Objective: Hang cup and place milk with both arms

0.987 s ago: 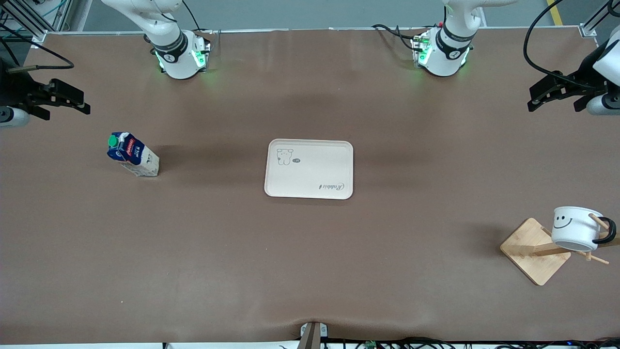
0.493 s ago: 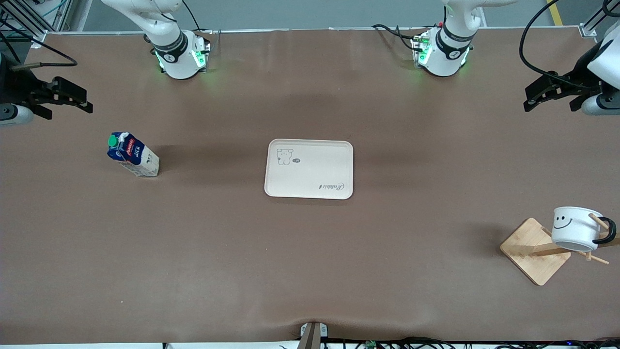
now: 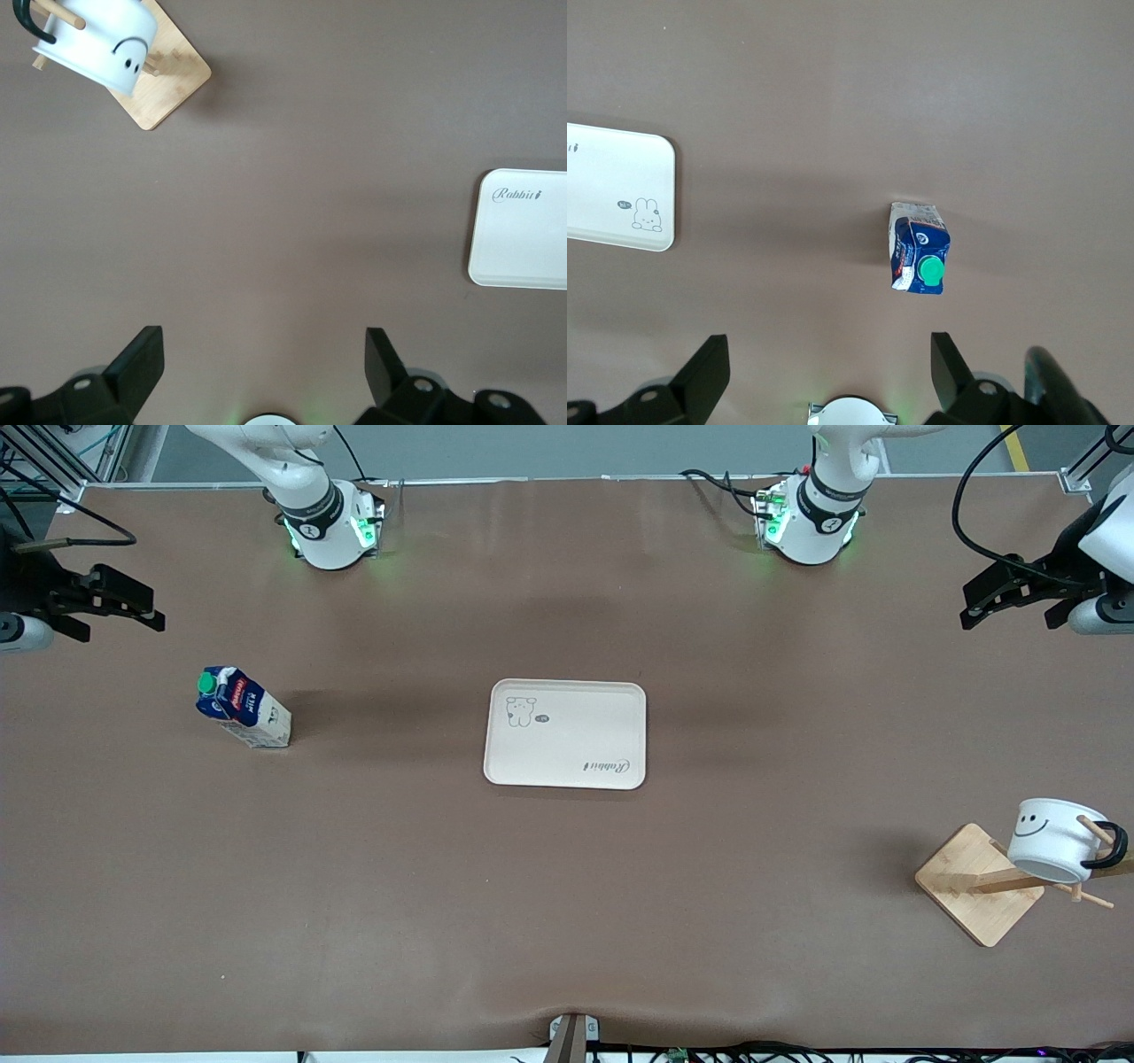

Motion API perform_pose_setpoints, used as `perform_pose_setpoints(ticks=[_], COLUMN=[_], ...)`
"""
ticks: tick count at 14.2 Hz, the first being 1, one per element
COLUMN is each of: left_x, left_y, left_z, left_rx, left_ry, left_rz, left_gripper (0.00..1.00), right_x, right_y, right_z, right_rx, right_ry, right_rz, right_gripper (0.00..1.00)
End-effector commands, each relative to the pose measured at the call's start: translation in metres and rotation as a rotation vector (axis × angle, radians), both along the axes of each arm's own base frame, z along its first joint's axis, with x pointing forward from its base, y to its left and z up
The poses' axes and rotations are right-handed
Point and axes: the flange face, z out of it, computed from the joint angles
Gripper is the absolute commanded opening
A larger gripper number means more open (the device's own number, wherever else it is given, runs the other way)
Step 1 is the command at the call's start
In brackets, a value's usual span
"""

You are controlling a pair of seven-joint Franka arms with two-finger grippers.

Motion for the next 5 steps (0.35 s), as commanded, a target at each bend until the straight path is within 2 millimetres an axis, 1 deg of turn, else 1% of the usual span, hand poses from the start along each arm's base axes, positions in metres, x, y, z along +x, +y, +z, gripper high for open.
perform_pose_setpoints(ticks=[1, 5], left_x=[-0.0007, -0.0007], left_y=[0.0008, 0.0008], left_z=[0.0056, 0.0049], left_rx=[0.022, 0.022], left_ry=[-0.015, -0.013], left_rz=[0.006, 0.010], left_gripper=[1.00, 1.00], right_x=[-0.0047, -0.0048], right_y=[-0.0044, -0.0044], right_z=[0.0026, 0.0025], right_rx=[-0.008, -0.008], right_ry=[0.000, 0.002], right_rz=[-0.015, -0.014], right_gripper=[1.00, 1.00])
